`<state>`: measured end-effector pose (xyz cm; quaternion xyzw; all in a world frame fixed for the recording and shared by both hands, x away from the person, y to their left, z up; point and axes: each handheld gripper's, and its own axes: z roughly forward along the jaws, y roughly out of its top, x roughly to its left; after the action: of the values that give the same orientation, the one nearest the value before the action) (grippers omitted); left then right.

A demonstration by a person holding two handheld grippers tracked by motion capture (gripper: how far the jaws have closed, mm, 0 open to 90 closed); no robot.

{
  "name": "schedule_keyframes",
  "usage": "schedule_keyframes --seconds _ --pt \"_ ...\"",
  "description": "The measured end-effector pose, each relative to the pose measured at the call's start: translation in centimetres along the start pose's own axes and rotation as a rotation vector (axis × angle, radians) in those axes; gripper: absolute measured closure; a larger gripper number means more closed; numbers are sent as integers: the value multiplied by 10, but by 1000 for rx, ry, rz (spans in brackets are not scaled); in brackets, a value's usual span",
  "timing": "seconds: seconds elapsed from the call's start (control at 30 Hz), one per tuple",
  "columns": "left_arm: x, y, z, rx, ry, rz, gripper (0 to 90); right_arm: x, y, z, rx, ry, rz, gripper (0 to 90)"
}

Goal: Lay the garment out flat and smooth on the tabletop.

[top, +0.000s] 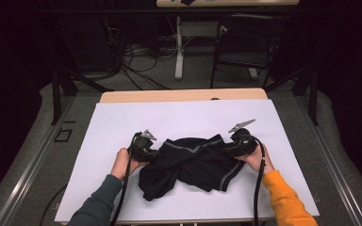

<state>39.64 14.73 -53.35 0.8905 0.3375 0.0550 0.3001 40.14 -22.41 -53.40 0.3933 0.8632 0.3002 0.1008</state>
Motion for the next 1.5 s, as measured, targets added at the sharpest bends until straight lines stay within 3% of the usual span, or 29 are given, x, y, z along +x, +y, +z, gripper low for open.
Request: schedule_keyframes --seconds 0.07,0.13,0.17,0.2,0.23,0.27,0.3,0.4,0.47,0.5,0.53,0.57,0.6,0.63,0.67,0.77,0.8,0.9,0.93,1.03,1.2,1.27,1.4,1.5 --pt "1 -1 -9 -26 29 10 851 6 0 -7 -13 -46 -43 850" --pt "0 -1 -27 -91 75 19 854 9 3 -21 -49 -100 -62 862" --pt "0 -1 -27 -91 75 19 855 9 3 -21 -49 -100 -62 862" --pt "-3 0 -42 -154 105 20 856 12 7 -40 -120 -136 -66 864" --pt "-4 1 -50 -188 117 23 856 15 9 -51 -159 -156 -67 865" --pt "-4 1 -50 -188 117 23 856 18 12 -62 -194 -173 -77 865" --pt "-8 4 -67 -249 144 35 856 22 13 -72 -228 -193 -88 865" --pt "-12 6 -78 -271 164 54 854 31 15 -88 -268 -215 -116 863" --pt "-12 4 -77 -242 177 63 850 37 15 -91 -257 -210 -145 857" --pt "-10 2 -70 -209 162 53 844 39 12 -79 -210 -198 -164 852" --pt "-6 -1 -59 -161 150 46 844 39 12 -79 -210 -198 -164 852" --pt "-2 -5 -47 -111 145 43 829 33 7 -56 -128 -165 -148 848" --pt "7 -13 -22 -10 128 21 813 30 3 -43 -89 -150 -138 845" --pt "7 -13 -22 -10 128 21 793 30 3 -43 -89 -150 -138 845" --pt "15 -17 -13 18 81 -8 756 24 -3 -23 -18 -140 -131 832" --pt "16 -14 -18 -5 93 -15 671 19 -6 -17 8 -116 -117 813" --pt "18 -12 -24 -25 101 -32 533 14 -5 -22 -20 -86 -96 764" --pt "21 -13 -22 -20 101 -55 462 9 -5 -29 -35 -61 -66 718" --pt "23 -13 -18 -8 92 -65 414 5 -5 -29 -44 -43 -41 635" --pt "25 -13 -8 16 76 -77 406 2 -6 -23 -33 -27 -39 576" --pt "18 -11 -4 57 67 -29 424 -3 -10 -9 -10 11 23 440" --pt "16 -12 -3 57 65 -17 464 -8 -12 -12 -31 34 59 391" --pt "14 -12 -3 61 66 -6 517 -11 -6 -25 -135 47 87 387" --pt "12 -12 0 62 67 0 551 -8 0 -24 -151 51 84 389"
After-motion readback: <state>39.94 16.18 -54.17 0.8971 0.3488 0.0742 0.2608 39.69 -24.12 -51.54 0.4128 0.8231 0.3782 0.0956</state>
